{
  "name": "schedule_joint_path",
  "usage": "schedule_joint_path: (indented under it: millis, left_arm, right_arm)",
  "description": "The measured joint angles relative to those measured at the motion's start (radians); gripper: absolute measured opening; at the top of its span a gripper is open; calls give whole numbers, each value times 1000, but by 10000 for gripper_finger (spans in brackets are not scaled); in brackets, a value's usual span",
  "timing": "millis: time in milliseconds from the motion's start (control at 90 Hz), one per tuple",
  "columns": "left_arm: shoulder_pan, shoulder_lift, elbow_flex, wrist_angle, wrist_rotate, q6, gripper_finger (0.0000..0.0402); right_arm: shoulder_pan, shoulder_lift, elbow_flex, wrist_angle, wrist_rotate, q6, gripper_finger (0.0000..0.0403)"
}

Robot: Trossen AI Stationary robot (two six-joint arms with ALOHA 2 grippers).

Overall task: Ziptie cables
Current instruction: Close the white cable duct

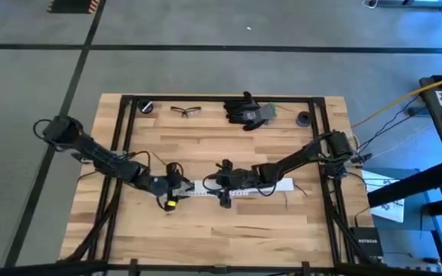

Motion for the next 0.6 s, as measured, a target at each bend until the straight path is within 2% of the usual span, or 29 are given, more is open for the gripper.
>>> schedule_joint_path:
  millis: [122, 244, 600]
  left_arm:
    - [7, 4, -21, 31, 2, 4, 282]
    - [4, -33, 12, 46, 12, 14, 282]
    - [35, -134, 52, -84, -15, 54, 282]
  right_arm:
    - [0, 26, 14, 5, 5, -4, 255]
    - [0, 31, 15, 7, 1, 4, 255]
    - [0, 32, 15, 8, 0, 7, 255]
